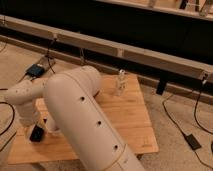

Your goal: Push the eraser across the table

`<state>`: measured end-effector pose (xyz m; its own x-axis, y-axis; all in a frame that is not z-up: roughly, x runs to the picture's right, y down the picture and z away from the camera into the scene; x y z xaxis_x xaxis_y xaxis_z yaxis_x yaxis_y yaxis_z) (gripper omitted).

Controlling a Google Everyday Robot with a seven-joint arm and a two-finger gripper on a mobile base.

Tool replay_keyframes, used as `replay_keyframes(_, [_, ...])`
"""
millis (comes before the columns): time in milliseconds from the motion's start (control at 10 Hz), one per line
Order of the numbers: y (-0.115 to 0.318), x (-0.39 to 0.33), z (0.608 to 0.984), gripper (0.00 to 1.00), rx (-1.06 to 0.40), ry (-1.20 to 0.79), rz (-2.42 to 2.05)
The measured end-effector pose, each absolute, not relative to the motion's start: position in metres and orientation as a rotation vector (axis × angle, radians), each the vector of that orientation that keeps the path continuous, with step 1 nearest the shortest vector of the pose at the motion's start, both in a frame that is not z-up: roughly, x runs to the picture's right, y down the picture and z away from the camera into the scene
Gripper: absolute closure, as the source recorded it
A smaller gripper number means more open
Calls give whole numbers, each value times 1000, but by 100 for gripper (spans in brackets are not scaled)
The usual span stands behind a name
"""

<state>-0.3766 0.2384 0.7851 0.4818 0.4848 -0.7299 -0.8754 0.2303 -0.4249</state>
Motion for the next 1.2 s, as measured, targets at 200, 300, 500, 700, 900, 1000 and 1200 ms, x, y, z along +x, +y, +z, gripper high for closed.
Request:
replay_keyframes(200, [239, -379, 790, 35, -939, 487, 982])
replay_keyframes(300, [240, -383, 792, 35, -946, 478, 975])
replay_keyframes(500, [244, -393, 799, 35, -966, 467, 956])
replay_keyframes(700, [244, -401, 803, 35, -975, 466, 939])
replay_keyframes(900, [239, -412, 807, 35, -974, 461, 920])
replay_keyframes(1000, [234, -424, 806, 35, -971, 453, 900])
replay_keyframes(1200, [226, -437, 804, 35, -980, 441, 889])
